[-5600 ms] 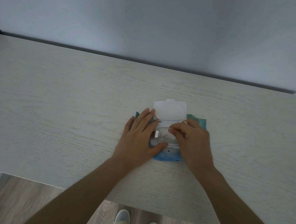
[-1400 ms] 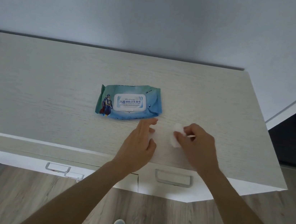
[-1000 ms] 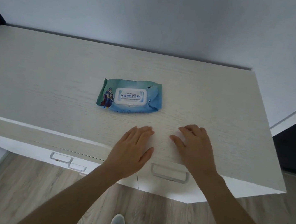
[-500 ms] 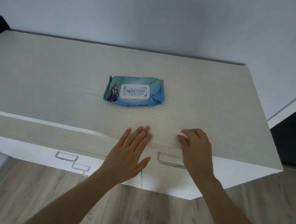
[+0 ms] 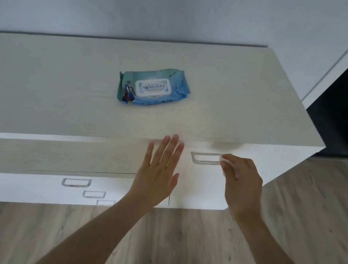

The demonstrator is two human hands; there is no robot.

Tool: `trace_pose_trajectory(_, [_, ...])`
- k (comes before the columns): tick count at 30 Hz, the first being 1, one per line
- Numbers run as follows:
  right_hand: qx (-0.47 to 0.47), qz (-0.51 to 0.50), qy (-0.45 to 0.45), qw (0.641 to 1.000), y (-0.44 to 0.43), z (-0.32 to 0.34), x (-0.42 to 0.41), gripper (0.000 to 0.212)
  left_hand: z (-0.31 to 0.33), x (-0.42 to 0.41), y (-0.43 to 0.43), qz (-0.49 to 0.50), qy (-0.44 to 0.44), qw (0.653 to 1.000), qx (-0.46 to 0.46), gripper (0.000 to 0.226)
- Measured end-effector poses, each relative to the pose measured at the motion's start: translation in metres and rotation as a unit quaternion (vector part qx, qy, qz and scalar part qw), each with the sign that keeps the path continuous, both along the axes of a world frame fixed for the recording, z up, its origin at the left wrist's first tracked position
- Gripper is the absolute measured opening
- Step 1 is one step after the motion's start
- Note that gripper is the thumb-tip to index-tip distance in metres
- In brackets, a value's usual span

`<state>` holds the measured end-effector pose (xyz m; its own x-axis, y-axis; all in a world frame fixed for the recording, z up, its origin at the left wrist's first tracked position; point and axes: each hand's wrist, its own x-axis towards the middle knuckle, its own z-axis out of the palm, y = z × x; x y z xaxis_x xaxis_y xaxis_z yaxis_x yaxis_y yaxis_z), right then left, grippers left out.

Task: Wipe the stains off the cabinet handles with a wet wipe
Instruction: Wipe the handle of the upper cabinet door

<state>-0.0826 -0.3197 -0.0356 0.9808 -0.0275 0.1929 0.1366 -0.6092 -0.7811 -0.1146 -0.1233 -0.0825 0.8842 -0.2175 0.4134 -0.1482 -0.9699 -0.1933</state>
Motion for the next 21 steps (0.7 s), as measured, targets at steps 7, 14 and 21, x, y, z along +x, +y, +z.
trace_pose_trajectory(7, [0.082, -0.040, -0.016, 0.996, -0.010, -0.025, 0.008, 0.017, -0.029, 0.022, -0.003, -0.001, -0.082, 0.996, 0.029, 0.090])
trace_pose_trajectory(14, [0.187, -0.029, -0.148, 0.971, -0.020, -0.074, 0.026, 0.032, -0.069, 0.073, -0.006, 0.020, -0.300, 0.952, 0.047, 0.092])
trace_pose_trajectory(21, [0.241, 0.035, -0.286, 0.927, -0.022, -0.112, 0.051, 0.019, -0.076, 0.105, -0.001, 0.004, -0.407, 0.912, 0.053, 0.105])
